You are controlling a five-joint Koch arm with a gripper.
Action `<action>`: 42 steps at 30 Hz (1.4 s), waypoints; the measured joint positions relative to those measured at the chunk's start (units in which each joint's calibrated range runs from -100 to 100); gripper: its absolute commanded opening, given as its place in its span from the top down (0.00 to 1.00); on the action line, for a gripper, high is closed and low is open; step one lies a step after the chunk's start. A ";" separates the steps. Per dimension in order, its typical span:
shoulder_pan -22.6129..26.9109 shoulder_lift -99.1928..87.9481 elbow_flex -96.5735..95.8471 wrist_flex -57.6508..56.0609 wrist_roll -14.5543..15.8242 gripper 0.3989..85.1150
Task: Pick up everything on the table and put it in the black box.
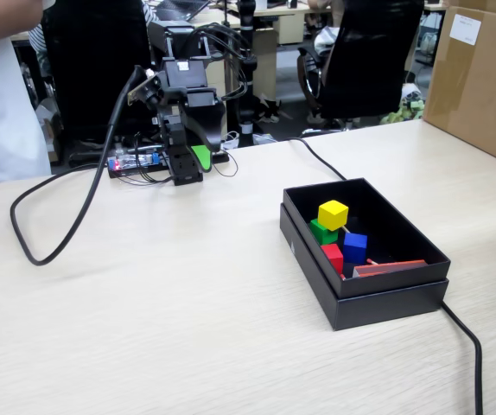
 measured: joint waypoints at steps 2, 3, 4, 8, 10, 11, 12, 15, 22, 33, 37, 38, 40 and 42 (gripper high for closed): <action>-0.39 -3.24 -5.20 2.40 -0.20 0.42; -0.73 -6.08 -10.95 4.96 -0.05 0.42; -0.88 -7.51 -12.78 5.88 -0.05 0.42; -1.12 -14.11 -21.82 12.00 -0.05 0.43; -0.98 -16.31 -25.19 14.32 -0.05 0.43; -0.93 -16.96 -27.29 15.87 -0.05 0.43; -1.03 -17.22 -29.30 17.50 -0.05 0.43; -1.03 -17.48 -34.60 22.07 -0.05 0.43; -0.88 -17.61 -50.39 36.31 -0.15 0.43; 0.78 -18.90 -64.54 54.43 -1.56 0.43; 0.93 -18.77 -64.54 53.81 -1.51 0.43; 0.93 -18.77 -64.54 53.74 -1.51 0.43; 0.73 -18.77 -64.54 53.74 -1.47 0.43; 0.68 -18.77 -64.63 53.74 -1.47 0.43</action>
